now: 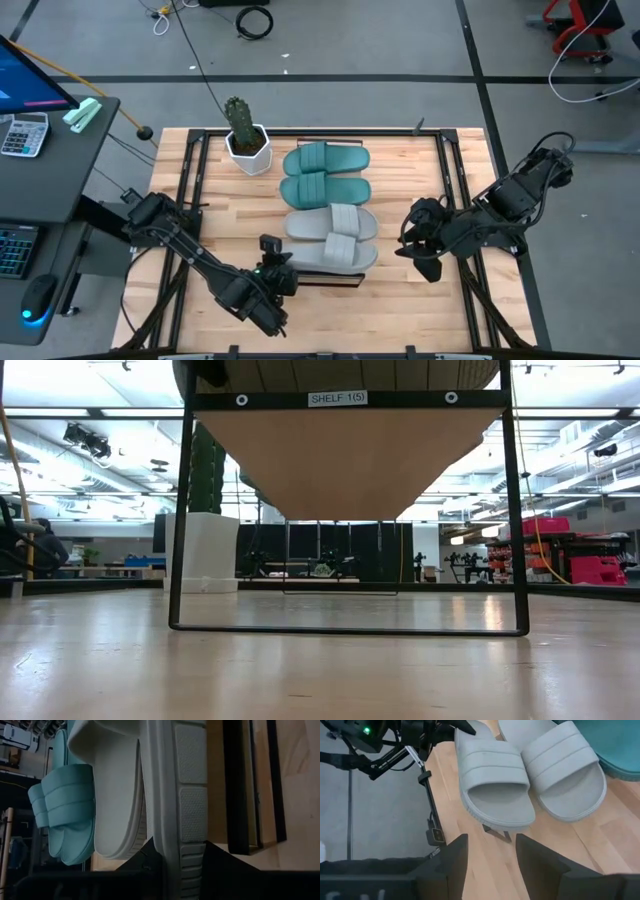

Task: Pick and place slides into the shelf
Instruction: Put the gray slide on the shelf

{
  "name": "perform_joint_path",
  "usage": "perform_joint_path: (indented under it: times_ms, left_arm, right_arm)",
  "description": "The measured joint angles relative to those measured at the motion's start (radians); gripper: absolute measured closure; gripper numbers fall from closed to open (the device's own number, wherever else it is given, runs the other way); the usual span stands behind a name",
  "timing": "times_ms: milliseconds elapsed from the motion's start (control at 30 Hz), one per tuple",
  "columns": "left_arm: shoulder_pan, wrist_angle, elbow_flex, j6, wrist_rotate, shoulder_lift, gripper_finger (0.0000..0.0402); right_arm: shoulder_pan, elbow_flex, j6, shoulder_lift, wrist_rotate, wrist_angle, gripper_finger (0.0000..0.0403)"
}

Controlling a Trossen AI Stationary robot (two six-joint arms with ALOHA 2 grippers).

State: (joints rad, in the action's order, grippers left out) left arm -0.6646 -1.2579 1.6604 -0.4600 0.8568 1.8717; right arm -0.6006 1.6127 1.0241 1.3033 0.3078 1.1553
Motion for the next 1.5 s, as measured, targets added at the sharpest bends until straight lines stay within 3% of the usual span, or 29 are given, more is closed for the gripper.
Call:
perform_joint_path:
  times_ms: [367,1000,1500]
  left_arm:
    - [0.04,0.006,0.002,-0.045,-0.088,-0.002,0.0297]
    - [0.04,0.027,0.002,-0.055,-0.088,-0.002,0.0295]
    - [0.052,0.03,0.003,-0.109,-0.088,-0.003,0.0295]
  right_arm:
    - [0.0,0.0,-0.015,0.005,-0.012,-0.043,0.0231]
    - [0.066,0.0,0.011,0.219,0.057,-0.112,0.0237]
    - [0.117,0.0,0.014,0.275,0.048,-0.132,0.0238]
